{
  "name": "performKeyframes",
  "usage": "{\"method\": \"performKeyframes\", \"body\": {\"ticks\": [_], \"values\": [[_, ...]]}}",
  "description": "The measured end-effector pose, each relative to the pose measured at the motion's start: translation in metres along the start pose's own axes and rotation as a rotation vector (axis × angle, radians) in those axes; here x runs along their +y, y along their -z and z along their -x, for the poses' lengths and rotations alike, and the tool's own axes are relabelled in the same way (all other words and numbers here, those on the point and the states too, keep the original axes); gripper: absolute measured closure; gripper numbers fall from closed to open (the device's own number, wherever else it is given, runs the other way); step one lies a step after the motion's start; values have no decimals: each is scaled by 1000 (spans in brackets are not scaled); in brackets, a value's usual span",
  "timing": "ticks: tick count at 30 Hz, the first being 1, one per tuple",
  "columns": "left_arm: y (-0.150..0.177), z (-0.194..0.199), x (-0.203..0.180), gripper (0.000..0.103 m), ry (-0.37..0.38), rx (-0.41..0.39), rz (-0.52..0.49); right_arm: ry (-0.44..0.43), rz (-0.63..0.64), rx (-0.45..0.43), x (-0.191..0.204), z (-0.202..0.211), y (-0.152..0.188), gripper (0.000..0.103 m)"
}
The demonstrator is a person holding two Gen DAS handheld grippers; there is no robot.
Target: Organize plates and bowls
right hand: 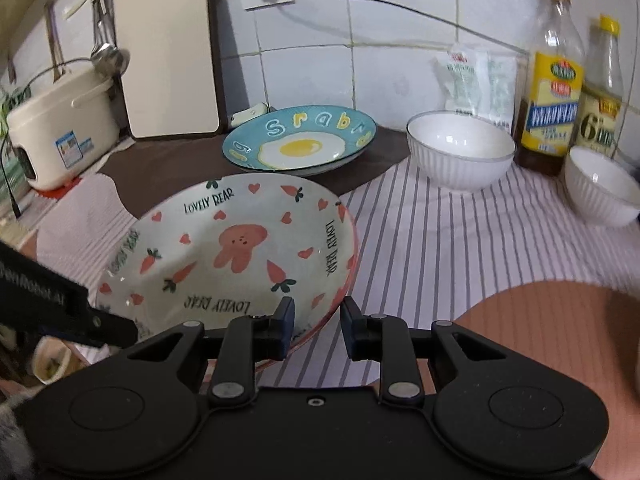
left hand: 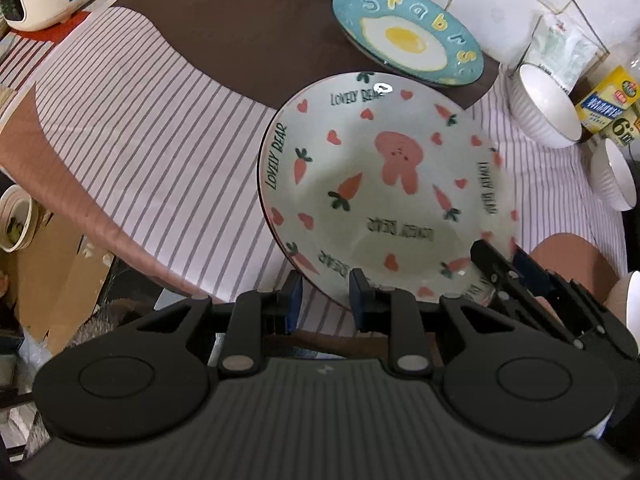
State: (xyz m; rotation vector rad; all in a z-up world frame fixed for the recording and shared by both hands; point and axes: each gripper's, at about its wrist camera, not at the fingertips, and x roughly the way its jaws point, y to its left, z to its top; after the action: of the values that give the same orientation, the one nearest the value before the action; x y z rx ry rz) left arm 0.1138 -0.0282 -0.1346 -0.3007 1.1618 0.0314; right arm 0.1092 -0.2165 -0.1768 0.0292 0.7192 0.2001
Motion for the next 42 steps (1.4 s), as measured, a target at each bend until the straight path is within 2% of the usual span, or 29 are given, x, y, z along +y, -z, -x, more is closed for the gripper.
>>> {"method": "performKeyframes", "body": {"ticks": [5,12,16,22,26,30,33,37,39,42], "values": [[0,11,-3,80,-3,-18,-23,-3,-30,-14,-4,5,0,73],[4,52,-8,80,34,-106,-91,-19,-8,-117,-1,52,-13,72],[3,81,-13,80,75,-182,-156,-32,6,-185,-1,82,-26,61],[-21,117,-18,78,84,-286,-206,-53,-77,-266,-9,105,-53,58],[-41,136,-20,77,78,-347,-240,-75,-44,-292,0,104,-70,58],[-66,137,-21,74,95,-377,-248,-103,-84,-274,-3,94,-85,57],[-80,128,-17,68,118,-409,-225,-96,-77,-259,-8,75,-93,50],[-95,100,-14,64,124,-423,-239,-64,-102,-205,-20,31,-102,48],[-103,84,-12,62,126,-440,-252,-70,-135,-196,-27,12,-105,48],[-115,65,-3,59,125,-463,-219,-85,-208,-171,-36,-18,-108,45]]}}
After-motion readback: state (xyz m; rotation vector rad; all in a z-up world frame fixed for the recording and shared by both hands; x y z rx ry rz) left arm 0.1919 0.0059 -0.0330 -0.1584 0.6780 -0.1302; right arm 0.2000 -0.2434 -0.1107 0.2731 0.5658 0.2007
